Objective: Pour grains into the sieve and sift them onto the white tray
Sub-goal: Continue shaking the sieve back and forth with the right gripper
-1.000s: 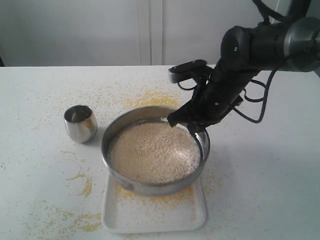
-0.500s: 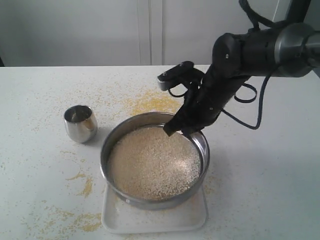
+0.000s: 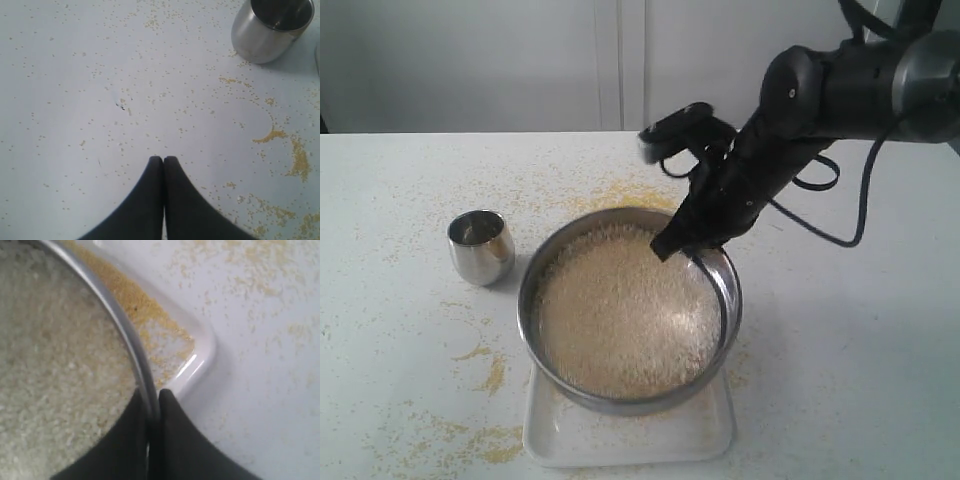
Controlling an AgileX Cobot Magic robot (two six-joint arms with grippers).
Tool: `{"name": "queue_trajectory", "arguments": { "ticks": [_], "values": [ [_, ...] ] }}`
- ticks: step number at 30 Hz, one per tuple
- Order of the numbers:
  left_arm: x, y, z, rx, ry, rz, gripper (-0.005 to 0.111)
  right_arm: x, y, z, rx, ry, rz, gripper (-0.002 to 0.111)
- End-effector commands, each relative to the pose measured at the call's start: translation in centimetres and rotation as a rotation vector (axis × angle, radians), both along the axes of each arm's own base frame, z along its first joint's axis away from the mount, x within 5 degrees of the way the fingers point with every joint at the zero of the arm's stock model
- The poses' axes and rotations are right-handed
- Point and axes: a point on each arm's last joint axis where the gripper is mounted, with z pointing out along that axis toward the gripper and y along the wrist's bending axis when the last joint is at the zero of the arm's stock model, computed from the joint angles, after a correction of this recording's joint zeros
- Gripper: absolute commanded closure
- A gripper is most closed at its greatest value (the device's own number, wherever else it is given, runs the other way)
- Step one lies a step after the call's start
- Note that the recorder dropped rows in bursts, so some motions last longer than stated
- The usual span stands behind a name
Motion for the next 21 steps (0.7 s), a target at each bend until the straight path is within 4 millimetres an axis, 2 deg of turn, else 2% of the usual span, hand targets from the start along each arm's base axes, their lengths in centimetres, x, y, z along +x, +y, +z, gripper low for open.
{"name": "queue_trajectory", "arguments": {
  "ticks": [1, 3, 4, 5, 6, 8, 9, 10, 12, 13, 15, 16, 17, 19, 20, 21],
  "values": [
    [-0.2, 0.1, -0.1, -0.006, 0.006, 0.006, 0.106, 1.3, -1.6, 0.7, 0.164, 0.047, -0.473, 0.108],
    [-0.2, 0.1, -0.1, -0.006, 0.006, 0.006, 0.106, 0.1, 0.1, 0.6, 0.081, 0.025, -0.121, 0.108],
    [-0.2, 0.1, -0.1, -0.006, 0.006, 0.006, 0.106, -0.8, 0.6, 0.4, -0.006, 0.009, 0.112, 0.108],
    [-0.2, 0.1, -0.1, -0.006, 0.006, 0.006, 0.106, -1.0, 0.5, 0.3, -0.05, 0.013, 0.154, 0.108],
    [-0.2, 0.1, -0.1, -0.006, 0.006, 0.006, 0.106, -0.5, -0.1, 0.3, -0.037, 0.016, 0.028, 0.108],
    [-0.2, 0.1, -0.1, -0.006, 0.006, 0.006, 0.106, 0.8, -1.3, 0.4, 0.163, 0.095, -0.471, 0.108],
    [-0.2, 0.1, -0.1, -0.006, 0.006, 0.006, 0.106, 0.7, -0.9, 0.4, 0.222, 0.113, -0.508, 0.108],
    [-0.2, 0.1, -0.1, -0.006, 0.006, 0.006, 0.106, 0.1, 0.2, 0.5, 0.197, 0.097, -0.337, 0.108],
    [-0.2, 0.1, -0.1, -0.006, 0.006, 0.006, 0.106, -1.6, 1.4, 0.2, 0.013, 0.031, 0.161, 0.108],
    [-0.2, 0.1, -0.1, -0.006, 0.006, 0.006, 0.106, -1.5, 1.2, 0.2, -0.011, 0.028, 0.133, 0.108],
    [-0.2, 0.1, -0.1, -0.006, 0.006, 0.006, 0.106, 0.0, -0.3, 0.6, 0.081, 0.035, -0.283, 0.108],
    [-0.2, 0.1, -0.1, -0.006, 0.006, 0.006, 0.106, 0.4, -0.6, 0.6, 0.146, 0.056, -0.424, 0.108],
    [-0.2, 0.1, -0.1, -0.006, 0.006, 0.006, 0.106, 0.5, -0.5, 0.7, 0.174, 0.057, -0.437, 0.108],
    [-0.2, 0.1, -0.1, -0.006, 0.006, 0.006, 0.106, -0.7, 1.4, 0.6, 0.126, 0.04, -0.141, 0.108],
    [-0.2, 0.1, -0.1, -0.006, 0.006, 0.006, 0.106, -1.7, 1.9, 0.6, 0.028, 0.015, 0.119, 0.108],
    [-0.2, 0.1, -0.1, -0.006, 0.006, 0.006, 0.106, -2.2, 1.6, 0.5, -0.061, 0.009, 0.271, 0.108]
  ]
}}
